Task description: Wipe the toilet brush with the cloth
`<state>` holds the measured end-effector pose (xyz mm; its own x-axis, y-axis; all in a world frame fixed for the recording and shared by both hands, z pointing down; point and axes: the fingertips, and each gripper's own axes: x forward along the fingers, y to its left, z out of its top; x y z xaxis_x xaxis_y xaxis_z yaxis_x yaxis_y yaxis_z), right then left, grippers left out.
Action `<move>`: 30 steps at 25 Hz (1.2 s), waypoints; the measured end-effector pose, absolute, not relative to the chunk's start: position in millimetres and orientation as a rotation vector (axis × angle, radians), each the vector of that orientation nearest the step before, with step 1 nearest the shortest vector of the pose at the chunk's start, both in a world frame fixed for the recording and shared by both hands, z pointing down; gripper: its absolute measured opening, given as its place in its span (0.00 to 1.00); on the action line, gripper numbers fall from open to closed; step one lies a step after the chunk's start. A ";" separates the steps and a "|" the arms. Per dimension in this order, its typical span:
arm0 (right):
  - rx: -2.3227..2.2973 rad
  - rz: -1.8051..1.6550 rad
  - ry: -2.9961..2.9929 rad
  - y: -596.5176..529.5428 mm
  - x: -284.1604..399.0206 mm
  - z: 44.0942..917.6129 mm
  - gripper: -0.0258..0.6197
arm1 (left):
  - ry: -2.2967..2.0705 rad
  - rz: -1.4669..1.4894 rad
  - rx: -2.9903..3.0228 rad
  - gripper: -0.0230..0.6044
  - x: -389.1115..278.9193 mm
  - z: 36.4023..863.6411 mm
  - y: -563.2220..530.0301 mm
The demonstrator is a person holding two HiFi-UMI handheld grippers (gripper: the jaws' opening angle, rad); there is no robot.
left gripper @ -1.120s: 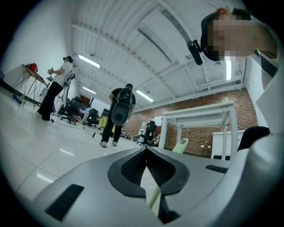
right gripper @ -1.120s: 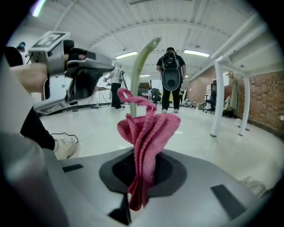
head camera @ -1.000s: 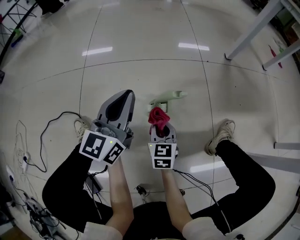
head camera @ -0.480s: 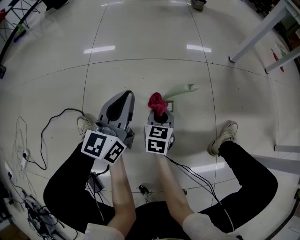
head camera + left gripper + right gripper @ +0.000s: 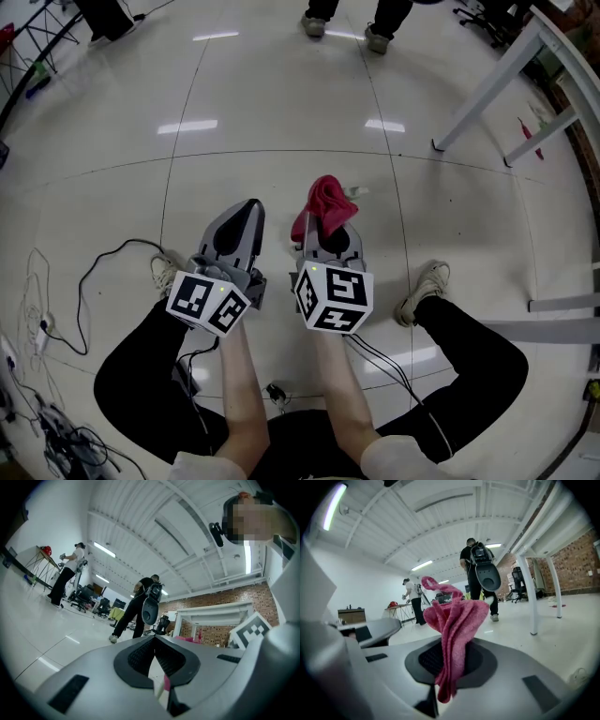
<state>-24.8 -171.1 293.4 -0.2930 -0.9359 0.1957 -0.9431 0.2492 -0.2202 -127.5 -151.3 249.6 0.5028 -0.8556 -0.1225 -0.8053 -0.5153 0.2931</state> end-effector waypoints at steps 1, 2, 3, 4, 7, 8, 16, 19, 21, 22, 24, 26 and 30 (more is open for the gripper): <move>1.886 0.469 -2.482 -170.7 -14.1 277.4 0.09 | -1.417 -0.376 2.559 0.04 -122.4 243.5 -151.1; 1.921 0.482 -2.497 -169.9 -2.0 263.6 0.09 | -1.407 -0.378 2.571 0.04 -116.9 236.9 -150.7; 1.956 0.495 -2.505 -168.6 11.4 251.9 0.09 | -1.397 -0.382 2.581 0.04 -111.4 230.2 -150.4; 1.991 0.499 -2.504 -166.6 25.3 242.3 0.09 | -1.390 -0.385 2.589 0.04 -106.3 223.6 -150.1; 2.036 0.448 -2.484 -158.9 56.7 220.3 0.09 | -1.394 -0.403 2.609 0.04 -94.8 200.1 -147.3; 2.028 0.432 -2.501 -155.4 61.5 213.0 0.09 | -1.408 -0.427 2.608 0.04 -92.8 190.7 -144.8; 1.896 0.184 -2.514 -112.6 63.6 182.5 0.09 | -1.560 -0.377 2.573 0.04 -90.5 166.1 -110.6; 1.839 0.094 -2.474 -99.6 64.2 187.8 0.09 | -1.548 -0.328 2.571 0.04 -85.9 174.0 -95.5; 1.832 0.075 -2.455 -90.1 67.5 196.3 0.09 | -1.535 -0.306 2.579 0.04 -82.3 181.6 -83.9; 1.836 0.081 -2.449 -83.2 69.4 201.9 0.09 | -1.525 -0.286 2.585 0.04 -80.3 187.1 -76.8; 1.837 0.098 -2.443 -63.4 72.2 214.1 0.09 | -1.506 -0.255 2.589 0.04 -77.7 199.2 -56.8; 1.816 0.098 -2.437 -38.7 72.7 225.1 0.09 | -1.491 -0.260 2.576 0.04 -76.8 209.6 -29.7; 1.789 0.119 -2.403 23.4 68.1 245.0 0.09 | -1.456 -0.210 2.571 0.04 -74.9 231.6 34.3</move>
